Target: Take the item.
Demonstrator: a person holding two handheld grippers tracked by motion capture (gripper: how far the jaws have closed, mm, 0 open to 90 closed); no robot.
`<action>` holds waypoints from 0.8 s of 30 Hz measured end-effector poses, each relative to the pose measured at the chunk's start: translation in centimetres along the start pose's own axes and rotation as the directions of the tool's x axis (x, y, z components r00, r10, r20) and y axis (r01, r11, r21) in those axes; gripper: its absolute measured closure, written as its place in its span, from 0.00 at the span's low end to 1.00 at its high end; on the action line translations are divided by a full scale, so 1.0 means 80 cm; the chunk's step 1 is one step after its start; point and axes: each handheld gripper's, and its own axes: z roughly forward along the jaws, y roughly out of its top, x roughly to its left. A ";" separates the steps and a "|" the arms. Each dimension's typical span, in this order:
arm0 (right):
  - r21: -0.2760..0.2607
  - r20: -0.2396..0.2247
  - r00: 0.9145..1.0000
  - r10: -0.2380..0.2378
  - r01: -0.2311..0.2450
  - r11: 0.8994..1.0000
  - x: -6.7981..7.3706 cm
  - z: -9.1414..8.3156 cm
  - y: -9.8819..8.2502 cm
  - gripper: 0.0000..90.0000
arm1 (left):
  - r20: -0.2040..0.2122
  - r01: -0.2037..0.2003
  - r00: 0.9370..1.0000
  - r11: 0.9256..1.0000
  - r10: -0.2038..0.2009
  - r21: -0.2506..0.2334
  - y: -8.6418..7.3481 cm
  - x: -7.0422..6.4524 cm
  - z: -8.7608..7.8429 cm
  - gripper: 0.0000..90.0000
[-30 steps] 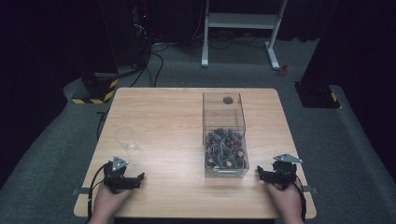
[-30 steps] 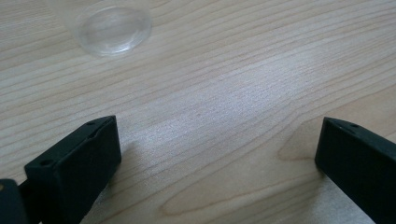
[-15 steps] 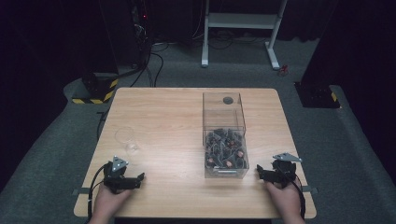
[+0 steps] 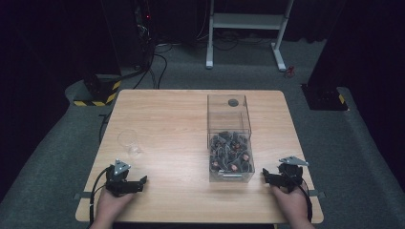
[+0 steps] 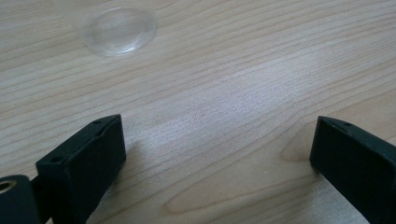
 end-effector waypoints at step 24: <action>0.000 0.003 1.000 0.000 0.000 1.000 0.001 0.000 0.000 0.09 | 0.174 0.027 0.985 0.980 0.008 -0.198 0.042 -0.048 -0.049 0.13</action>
